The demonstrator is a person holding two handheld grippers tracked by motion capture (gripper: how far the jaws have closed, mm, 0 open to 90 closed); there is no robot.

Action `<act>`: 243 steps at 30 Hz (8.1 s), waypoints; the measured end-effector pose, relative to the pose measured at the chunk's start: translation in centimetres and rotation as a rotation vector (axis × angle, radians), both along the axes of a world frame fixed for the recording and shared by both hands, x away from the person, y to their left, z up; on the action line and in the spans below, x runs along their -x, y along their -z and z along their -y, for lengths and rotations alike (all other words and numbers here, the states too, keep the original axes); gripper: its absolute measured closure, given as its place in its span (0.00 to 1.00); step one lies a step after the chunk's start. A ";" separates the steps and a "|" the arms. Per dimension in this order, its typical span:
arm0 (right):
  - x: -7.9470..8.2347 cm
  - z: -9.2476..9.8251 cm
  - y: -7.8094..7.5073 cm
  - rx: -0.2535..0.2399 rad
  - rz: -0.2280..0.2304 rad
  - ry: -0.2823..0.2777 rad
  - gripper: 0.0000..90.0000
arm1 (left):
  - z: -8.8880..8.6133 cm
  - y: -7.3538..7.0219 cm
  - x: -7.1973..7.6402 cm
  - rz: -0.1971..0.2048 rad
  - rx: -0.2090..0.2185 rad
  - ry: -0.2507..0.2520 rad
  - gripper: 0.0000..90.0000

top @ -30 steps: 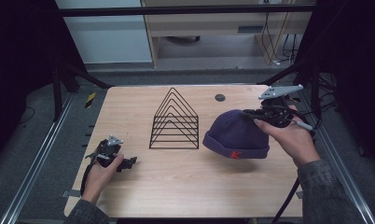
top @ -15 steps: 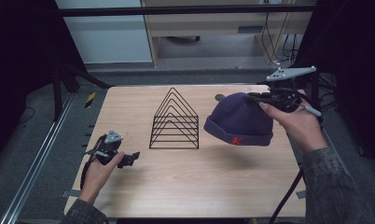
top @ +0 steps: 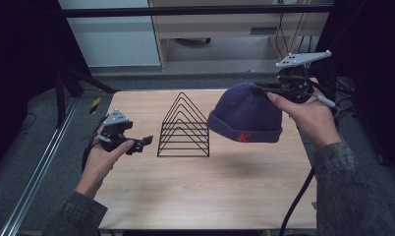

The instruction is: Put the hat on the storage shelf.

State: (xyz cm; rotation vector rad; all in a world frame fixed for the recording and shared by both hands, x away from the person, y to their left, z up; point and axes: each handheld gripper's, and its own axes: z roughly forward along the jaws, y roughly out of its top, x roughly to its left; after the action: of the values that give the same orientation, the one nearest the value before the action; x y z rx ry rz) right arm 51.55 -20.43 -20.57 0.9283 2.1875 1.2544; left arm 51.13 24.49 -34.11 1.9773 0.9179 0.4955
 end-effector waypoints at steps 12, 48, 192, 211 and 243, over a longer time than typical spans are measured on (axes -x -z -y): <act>-0.5 -1.8 -1.9 -0.024 0.040 -0.026 0.89 | 2.9 -4.0 -0.6 0.053 -0.004 0.069 0.07; -1.3 -10.2 -2.4 -0.047 0.055 -0.158 0.89 | 6.7 -4.4 -1.7 0.070 -0.008 0.156 0.14; -6.3 -18.8 9.2 0.118 -0.149 -0.196 0.73 | 0.8 9.2 -2.7 -0.071 -0.040 -0.008 0.77; -5.8 -16.6 8.5 0.104 -0.131 -0.153 0.70 | 0.4 10.7 -3.0 -0.101 -0.053 -0.024 0.74; -5.9 -13.5 9.6 0.108 -0.149 -0.088 0.62 | -0.7 11.3 -2.2 -0.101 -0.032 -0.075 0.66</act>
State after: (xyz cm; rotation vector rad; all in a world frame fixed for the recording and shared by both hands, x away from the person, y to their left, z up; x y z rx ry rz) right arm 57.45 -6.92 -30.13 0.9174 2.4102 1.1254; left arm 53.33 25.19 -45.42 2.0177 1.0562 0.4588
